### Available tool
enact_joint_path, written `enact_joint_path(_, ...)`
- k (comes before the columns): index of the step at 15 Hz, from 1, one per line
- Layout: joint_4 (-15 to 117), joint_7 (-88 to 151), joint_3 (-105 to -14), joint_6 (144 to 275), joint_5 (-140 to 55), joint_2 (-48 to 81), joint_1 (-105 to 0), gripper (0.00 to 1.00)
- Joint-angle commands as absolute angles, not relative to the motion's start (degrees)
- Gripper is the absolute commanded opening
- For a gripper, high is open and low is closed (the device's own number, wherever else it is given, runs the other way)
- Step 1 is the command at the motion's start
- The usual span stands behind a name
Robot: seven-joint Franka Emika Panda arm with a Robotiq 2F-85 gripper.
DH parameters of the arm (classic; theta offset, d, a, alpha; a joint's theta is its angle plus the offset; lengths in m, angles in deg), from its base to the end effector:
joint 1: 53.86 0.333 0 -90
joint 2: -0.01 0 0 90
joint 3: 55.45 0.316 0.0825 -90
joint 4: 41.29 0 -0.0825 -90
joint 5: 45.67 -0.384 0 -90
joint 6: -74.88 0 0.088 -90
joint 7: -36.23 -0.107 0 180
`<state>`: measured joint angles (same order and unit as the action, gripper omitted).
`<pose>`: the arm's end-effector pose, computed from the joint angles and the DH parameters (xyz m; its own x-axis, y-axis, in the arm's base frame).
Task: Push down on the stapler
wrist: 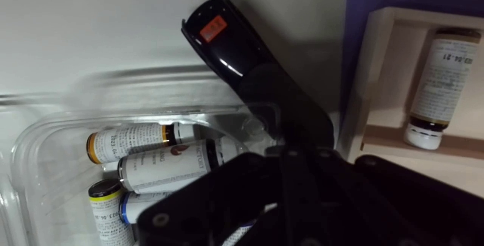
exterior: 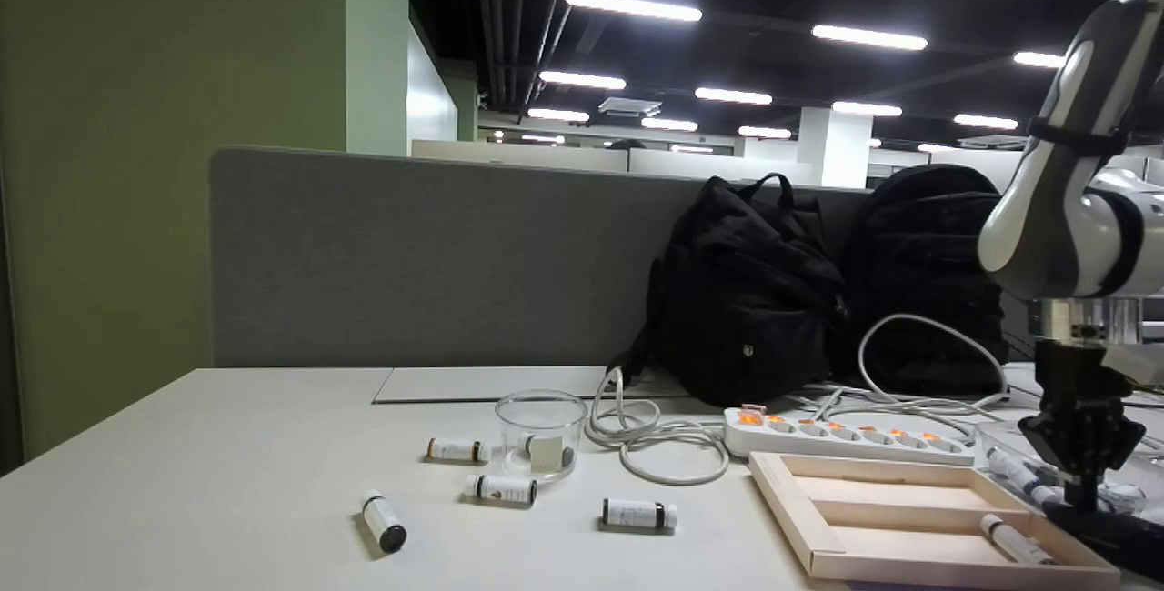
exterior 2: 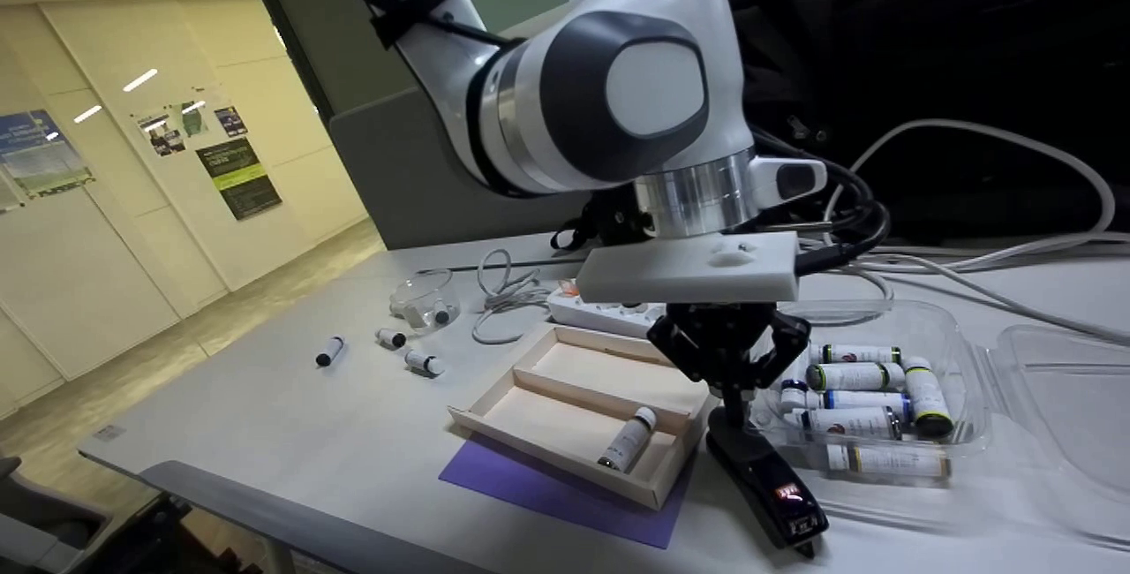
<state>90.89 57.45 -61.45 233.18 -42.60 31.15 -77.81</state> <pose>0.4338 -0.2530 0.1038 0.9901 -0.0902 -0.1072 -0.0871 -0.9957 0.0329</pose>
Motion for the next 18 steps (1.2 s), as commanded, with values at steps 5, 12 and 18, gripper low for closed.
enact_joint_path(5,86.20,54.13,-65.17,223.90,-40.38,31.84,-73.05,0.00)
enact_joint_path(12,86.84,53.69,-66.84,220.64,-37.54,25.64,-69.60,0.27)
enact_joint_path(18,87.82,54.65,-66.18,215.88,-36.30,17.68,-68.01,0.31)
